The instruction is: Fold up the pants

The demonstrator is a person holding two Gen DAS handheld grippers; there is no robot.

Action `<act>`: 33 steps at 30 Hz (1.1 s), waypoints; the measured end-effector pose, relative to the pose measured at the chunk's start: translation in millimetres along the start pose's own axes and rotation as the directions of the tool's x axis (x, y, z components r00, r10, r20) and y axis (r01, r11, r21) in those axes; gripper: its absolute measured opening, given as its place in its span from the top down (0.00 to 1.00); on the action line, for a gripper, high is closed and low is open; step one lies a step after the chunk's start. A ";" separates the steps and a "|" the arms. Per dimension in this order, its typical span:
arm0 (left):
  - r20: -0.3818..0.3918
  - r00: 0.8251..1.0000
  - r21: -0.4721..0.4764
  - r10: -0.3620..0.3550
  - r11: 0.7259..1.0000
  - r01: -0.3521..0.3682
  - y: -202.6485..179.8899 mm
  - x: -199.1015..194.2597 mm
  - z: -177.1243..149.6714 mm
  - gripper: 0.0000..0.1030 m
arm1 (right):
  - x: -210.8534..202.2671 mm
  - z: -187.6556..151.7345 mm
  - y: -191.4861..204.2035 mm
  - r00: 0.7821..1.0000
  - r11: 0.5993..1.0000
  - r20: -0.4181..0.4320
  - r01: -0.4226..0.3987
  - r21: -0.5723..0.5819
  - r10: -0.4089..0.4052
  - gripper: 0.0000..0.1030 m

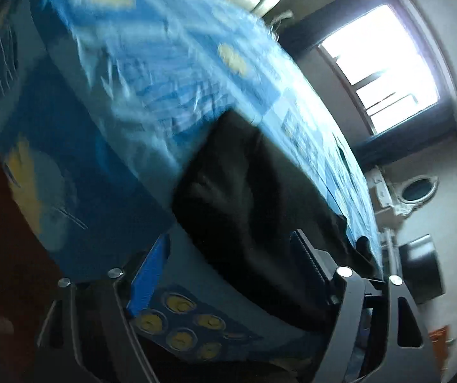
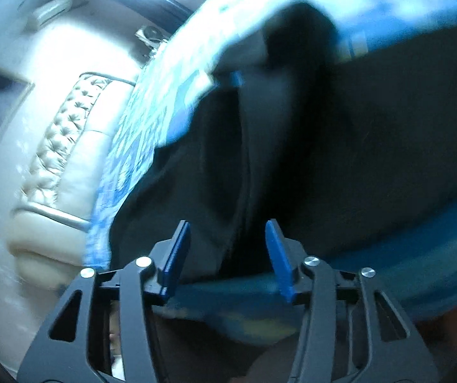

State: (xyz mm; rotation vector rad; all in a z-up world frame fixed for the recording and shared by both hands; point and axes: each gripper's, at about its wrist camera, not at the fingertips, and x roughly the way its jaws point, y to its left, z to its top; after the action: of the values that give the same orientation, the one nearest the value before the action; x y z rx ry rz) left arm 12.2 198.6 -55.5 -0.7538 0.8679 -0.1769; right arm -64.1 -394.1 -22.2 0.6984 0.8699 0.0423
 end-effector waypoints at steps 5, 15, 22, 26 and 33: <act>0.005 1.000 0.072 0.003 0.997 -0.003 -38.4 -4.0 1.8 0.25 | 9.4 53.0 -3.0 0.992 0.993 0.082 -0.101 0.056 0.096 0.25; -0.150 0.985 0.157 -0.079 0.982 0.103 -104.4 53.8 -23.2 0.23 | 83.2 98.7 -91.5 0.974 0.848 0.169 -0.213 0.486 0.149 0.30; -0.228 0.971 0.288 -0.073 0.947 0.139 -153.5 84.2 -53.8 0.23 | 89.0 111.9 -94.4 0.981 0.887 0.116 -0.192 0.419 0.157 0.91; -0.266 0.962 0.331 -0.058 0.932 0.148 -168.4 98.4 -66.2 0.23 | 36.3 128.4 -104.5 0.983 0.940 0.124 -0.164 0.298 0.132 0.91; -0.319 0.947 0.346 -0.040 0.925 0.156 -185.8 120.8 -84.1 0.23 | -87.2 154.5 -153.3 0.977 0.986 0.149 0.135 0.100 -0.149 0.91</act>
State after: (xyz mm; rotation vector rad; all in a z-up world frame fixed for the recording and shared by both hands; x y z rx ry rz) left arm 56.4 -33.9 -42.4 -0.4211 1.0538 -0.5448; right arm -48.0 -624.7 16.9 0.7115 0.7722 -0.1790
